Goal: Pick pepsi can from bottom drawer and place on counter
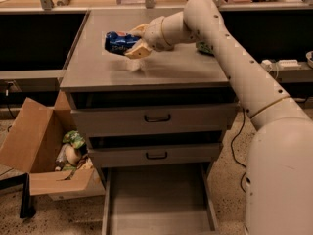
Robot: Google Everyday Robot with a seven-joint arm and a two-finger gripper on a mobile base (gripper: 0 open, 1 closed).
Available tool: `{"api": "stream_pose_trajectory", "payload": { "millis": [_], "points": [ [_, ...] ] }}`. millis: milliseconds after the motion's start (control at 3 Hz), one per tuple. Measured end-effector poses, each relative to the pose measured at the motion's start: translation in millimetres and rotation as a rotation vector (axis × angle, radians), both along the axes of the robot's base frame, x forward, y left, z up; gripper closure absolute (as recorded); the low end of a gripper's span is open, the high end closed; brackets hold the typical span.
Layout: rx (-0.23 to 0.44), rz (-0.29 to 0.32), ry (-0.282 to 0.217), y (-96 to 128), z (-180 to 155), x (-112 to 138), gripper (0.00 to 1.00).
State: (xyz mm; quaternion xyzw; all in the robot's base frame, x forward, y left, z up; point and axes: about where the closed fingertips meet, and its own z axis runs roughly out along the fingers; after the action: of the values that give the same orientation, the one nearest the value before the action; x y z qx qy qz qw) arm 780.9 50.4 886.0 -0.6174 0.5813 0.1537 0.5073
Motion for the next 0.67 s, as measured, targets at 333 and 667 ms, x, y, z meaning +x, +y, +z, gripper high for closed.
{"api": "stream_pose_trajectory", "payload": {
  "millis": [333, 667],
  "points": [
    [0.008, 0.001, 0.020, 3.0, -0.9, 12.1, 0.54],
    [0.011, 0.009, 0.055, 6.1, -9.1, 17.4, 0.31]
  ]
}}
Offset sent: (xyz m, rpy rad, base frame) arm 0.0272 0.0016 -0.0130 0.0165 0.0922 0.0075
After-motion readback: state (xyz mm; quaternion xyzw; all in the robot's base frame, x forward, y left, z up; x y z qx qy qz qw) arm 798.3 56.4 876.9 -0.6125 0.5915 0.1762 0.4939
